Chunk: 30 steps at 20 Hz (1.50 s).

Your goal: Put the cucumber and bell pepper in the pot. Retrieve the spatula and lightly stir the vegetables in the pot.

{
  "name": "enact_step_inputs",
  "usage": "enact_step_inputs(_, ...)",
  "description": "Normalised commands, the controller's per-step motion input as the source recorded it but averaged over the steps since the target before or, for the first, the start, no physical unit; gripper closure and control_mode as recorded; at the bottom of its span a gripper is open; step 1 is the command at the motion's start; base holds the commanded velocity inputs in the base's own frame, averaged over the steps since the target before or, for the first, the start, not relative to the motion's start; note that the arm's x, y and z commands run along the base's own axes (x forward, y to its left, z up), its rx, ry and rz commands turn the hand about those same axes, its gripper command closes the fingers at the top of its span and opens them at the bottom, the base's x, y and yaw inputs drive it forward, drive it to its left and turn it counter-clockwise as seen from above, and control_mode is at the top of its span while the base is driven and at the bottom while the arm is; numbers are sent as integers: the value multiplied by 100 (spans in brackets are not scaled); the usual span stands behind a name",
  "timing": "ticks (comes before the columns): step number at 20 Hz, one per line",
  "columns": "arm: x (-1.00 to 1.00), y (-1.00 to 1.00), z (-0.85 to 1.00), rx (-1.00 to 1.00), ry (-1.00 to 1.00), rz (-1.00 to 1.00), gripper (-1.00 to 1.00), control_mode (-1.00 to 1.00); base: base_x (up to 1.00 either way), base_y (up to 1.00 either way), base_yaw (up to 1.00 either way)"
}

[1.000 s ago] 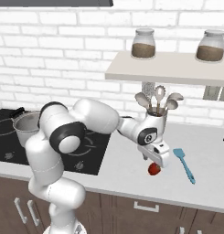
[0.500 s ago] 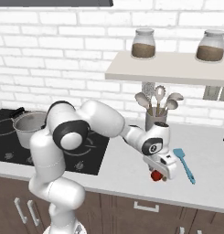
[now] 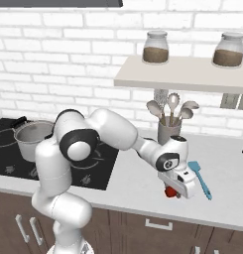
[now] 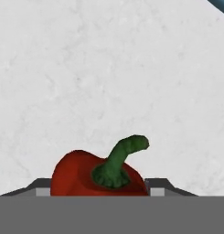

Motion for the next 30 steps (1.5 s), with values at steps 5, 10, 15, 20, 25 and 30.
enact_step_inputs(5,0,0,0,0,0,0,100,-100,0,0,0)
enact_step_inputs(10,-1,33,38,1,-13,1,100,-100,0,0,0)
enact_step_inputs(15,3,97,56,1,-23,6,100,-100,0,0,0)
enact_step_inputs(20,8,100,26,0,-18,9,100,-100,0,0,0)
enact_step_inputs(25,7,100,49,0,-3,11,100,-100,0,0,0)
enact_step_inputs(30,30,100,85,0,6,14,100,-100,0,0,0)
